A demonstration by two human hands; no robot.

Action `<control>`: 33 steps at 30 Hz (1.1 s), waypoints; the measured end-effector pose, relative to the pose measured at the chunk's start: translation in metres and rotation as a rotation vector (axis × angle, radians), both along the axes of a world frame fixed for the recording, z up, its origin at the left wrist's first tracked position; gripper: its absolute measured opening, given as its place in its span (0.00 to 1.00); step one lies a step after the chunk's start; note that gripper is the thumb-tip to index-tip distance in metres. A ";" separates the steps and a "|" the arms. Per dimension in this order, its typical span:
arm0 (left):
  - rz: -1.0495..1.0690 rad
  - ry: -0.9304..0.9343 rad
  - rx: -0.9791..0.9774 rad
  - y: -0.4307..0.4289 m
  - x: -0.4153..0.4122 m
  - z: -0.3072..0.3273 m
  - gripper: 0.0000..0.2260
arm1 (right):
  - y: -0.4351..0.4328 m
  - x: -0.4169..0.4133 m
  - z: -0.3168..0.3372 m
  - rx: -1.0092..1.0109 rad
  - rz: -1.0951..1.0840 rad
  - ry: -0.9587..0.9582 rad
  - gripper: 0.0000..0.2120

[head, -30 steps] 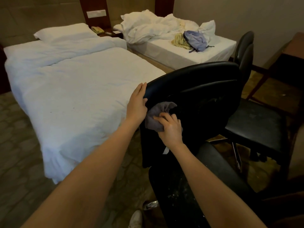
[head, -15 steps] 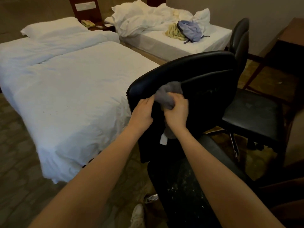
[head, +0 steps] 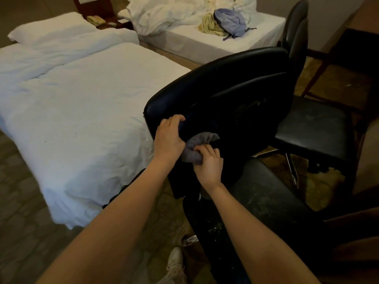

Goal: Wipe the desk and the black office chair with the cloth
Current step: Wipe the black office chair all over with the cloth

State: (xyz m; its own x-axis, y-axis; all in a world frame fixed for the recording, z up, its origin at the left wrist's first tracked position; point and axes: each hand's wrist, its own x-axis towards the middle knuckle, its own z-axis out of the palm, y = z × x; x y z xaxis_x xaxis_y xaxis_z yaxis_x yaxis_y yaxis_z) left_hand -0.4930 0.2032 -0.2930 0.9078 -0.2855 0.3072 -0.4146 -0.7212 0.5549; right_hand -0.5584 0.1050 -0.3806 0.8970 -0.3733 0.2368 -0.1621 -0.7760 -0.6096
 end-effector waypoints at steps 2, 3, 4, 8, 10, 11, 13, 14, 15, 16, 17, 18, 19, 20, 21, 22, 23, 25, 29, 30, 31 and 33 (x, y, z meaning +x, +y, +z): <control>-0.004 -0.029 0.032 -0.003 -0.002 0.001 0.22 | -0.009 0.000 0.004 -0.047 0.035 0.072 0.18; -0.005 -0.049 0.067 -0.003 -0.002 0.002 0.22 | -0.013 0.000 0.005 -0.072 0.056 0.118 0.17; -0.014 -0.071 0.119 -0.005 -0.003 0.002 0.22 | -0.018 -0.004 0.004 -0.087 0.067 0.170 0.17; -0.073 -0.142 0.285 -0.013 -0.003 0.007 0.24 | -0.035 -0.018 0.003 0.042 -0.115 0.179 0.16; -0.128 -0.147 0.283 -0.019 0.000 0.007 0.26 | -0.038 -0.014 0.014 0.197 -0.278 0.020 0.16; -0.166 -0.152 0.284 -0.022 0.002 0.006 0.27 | -0.039 -0.007 0.022 0.278 -0.342 -0.076 0.17; -0.218 -0.145 0.293 -0.028 0.005 0.002 0.29 | -0.038 0.010 0.043 0.396 -0.380 -0.261 0.17; -0.223 -0.133 0.285 -0.031 0.006 -0.001 0.29 | -0.035 0.018 0.051 0.405 -0.356 -0.320 0.18; -0.215 -0.117 0.260 -0.033 0.007 -0.004 0.30 | -0.031 0.026 0.056 0.389 -0.316 -0.341 0.20; -0.195 -0.098 0.219 -0.034 0.009 -0.006 0.29 | -0.026 0.032 0.057 0.355 -0.270 -0.329 0.21; -0.169 -0.081 0.173 -0.035 0.010 -0.006 0.29 | -0.021 0.036 0.054 0.317 -0.237 -0.302 0.22; -0.147 -0.063 0.141 -0.034 0.013 -0.006 0.28 | -0.017 0.037 0.048 0.285 -0.225 -0.283 0.23; -0.134 -0.049 0.127 -0.033 0.016 -0.007 0.28 | -0.014 0.038 0.040 0.268 -0.230 -0.282 0.23; -0.129 -0.043 0.129 -0.032 0.018 -0.007 0.27 | -0.014 0.038 0.034 0.261 -0.245 -0.288 0.23; -0.130 -0.047 0.139 -0.032 0.020 -0.008 0.26 | -0.014 0.038 0.028 0.268 -0.267 -0.281 0.22; -0.132 -0.056 0.145 -0.032 0.020 -0.008 0.26 | -0.016 0.037 0.023 0.280 -0.290 -0.249 0.22; -0.133 -0.066 0.143 -0.033 0.020 -0.009 0.25 | -0.019 0.037 0.019 0.295 -0.312 -0.201 0.22; -0.131 -0.082 0.131 -0.034 0.019 -0.008 0.23 | -0.026 0.034 0.008 0.349 -0.372 -0.095 0.21; -0.186 -0.196 0.248 -0.035 0.016 -0.011 0.23 | -0.045 0.015 -0.003 0.552 -0.494 0.012 0.16; -0.206 -0.238 0.308 -0.035 0.016 -0.012 0.23 | -0.049 0.013 0.002 0.600 -0.536 0.003 0.17; -0.226 -0.280 0.343 -0.037 0.018 -0.013 0.23 | -0.053 0.014 0.011 0.625 -0.588 -0.032 0.18; -0.297 -0.349 0.383 -0.047 0.025 -0.006 0.25 | -0.057 0.023 0.038 0.632 -0.637 -0.155 0.20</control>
